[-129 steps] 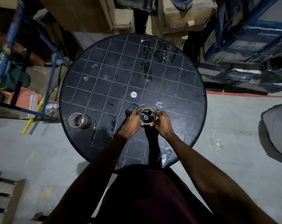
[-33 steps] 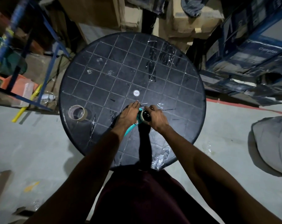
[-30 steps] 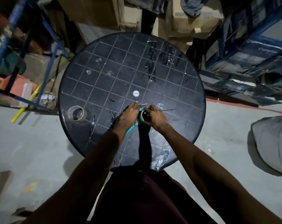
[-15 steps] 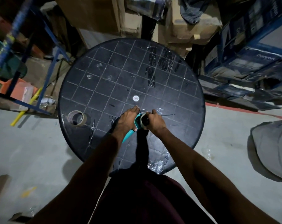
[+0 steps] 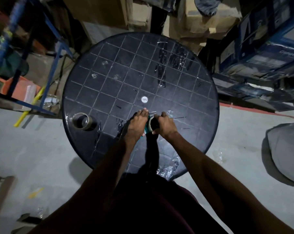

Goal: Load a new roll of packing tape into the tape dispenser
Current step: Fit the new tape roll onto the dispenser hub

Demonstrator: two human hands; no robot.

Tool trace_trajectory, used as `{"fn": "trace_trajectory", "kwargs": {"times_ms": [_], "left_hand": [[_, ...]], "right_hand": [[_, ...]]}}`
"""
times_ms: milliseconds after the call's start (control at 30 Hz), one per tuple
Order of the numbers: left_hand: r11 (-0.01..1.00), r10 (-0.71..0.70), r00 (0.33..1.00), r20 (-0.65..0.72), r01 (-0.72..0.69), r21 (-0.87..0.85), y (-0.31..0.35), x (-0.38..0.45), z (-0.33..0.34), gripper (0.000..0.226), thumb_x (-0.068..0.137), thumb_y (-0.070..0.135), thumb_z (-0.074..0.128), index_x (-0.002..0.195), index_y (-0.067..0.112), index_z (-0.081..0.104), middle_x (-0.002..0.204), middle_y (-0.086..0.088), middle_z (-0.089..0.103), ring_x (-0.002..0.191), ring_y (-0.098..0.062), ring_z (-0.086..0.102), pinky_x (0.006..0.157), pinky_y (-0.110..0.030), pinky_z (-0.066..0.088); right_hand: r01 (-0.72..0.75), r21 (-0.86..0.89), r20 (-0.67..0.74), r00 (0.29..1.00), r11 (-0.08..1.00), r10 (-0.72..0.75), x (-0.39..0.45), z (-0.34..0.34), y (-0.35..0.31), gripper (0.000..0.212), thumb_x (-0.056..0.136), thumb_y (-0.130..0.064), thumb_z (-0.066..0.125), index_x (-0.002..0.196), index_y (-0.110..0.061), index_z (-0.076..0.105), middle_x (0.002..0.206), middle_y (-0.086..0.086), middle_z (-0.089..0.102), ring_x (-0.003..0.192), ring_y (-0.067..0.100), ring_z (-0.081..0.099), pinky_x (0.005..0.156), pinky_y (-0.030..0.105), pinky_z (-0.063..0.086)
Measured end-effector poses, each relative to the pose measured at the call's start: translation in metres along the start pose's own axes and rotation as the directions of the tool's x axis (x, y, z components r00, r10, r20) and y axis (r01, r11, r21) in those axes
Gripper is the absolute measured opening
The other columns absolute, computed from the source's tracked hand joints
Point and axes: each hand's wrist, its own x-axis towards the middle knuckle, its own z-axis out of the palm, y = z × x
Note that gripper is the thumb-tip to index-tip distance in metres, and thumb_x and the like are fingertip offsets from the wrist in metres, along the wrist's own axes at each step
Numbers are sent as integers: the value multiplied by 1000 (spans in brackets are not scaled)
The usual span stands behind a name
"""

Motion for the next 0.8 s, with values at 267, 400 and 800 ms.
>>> {"fn": "trace_trajectory", "kwargs": {"times_ms": [267, 400, 800], "left_hand": [[1000, -21, 999, 46, 21, -11, 4, 2, -4, 111, 70, 12, 87, 156, 7, 17, 165, -11, 19, 150, -31, 23, 118, -38, 28], [1000, -15, 996, 88, 16, -12, 1, 4, -1, 131, 51, 17, 97, 156, 8, 19, 165, -11, 19, 150, -32, 22, 120, -39, 25], [999, -21, 994, 106, 24, -23, 0, 4, 0, 129, 60, 18, 94, 158, 7, 10, 167, -11, 9, 153, -30, 13, 122, -37, 18]], "right_hand": [[-55, 66, -33, 998, 996, 57, -5, 7, -2, 94, 69, -38, 90, 146, -11, 43, 134, 17, 47, 114, 40, 59, 95, 45, 53], [-108, 60, 63, 993, 992, 104, -5, -8, 1, 89, 63, -38, 93, 135, -8, 51, 128, 17, 54, 115, 36, 60, 93, 42, 52], [-74, 70, 24, 997, 995, 73, -9, 8, -4, 105, 70, -22, 91, 154, -14, 28, 138, 21, 45, 117, 41, 58, 93, 48, 54]]}}
